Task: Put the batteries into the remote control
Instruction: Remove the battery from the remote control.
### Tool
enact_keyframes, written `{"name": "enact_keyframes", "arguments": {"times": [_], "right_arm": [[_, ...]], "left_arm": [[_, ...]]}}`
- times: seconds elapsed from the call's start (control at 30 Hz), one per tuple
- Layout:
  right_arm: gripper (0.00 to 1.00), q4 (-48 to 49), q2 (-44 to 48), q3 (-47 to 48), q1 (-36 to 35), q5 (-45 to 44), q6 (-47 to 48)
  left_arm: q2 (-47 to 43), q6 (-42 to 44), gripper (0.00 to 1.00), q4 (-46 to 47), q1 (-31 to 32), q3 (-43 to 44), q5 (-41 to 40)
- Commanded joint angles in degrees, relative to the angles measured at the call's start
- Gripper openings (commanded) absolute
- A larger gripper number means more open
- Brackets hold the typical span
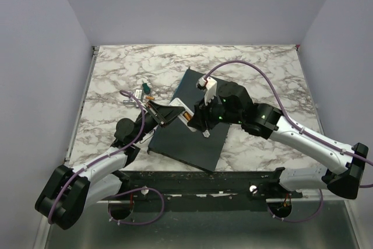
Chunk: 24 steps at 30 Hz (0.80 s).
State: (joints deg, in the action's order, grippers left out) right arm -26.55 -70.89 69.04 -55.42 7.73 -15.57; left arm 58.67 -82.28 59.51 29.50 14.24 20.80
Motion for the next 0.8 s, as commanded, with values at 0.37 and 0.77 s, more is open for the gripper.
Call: {"name": "enact_keyframes", "arguments": {"times": [0.37, 0.77], "right_arm": [[0.45, 8.8, 5.3, -4.5, -0.1, -11.1, -4.9], [0.52, 13.2, 5.4, -16.0, 0.0, -24.2, -14.6]], "left_arm": [[-9.5, 15.1, 0.0, -19.1, 0.7, 5.9, -1.3], [-5.4, 24.3, 0.0, -35.3, 0.7, 9.8, -4.8]]}}
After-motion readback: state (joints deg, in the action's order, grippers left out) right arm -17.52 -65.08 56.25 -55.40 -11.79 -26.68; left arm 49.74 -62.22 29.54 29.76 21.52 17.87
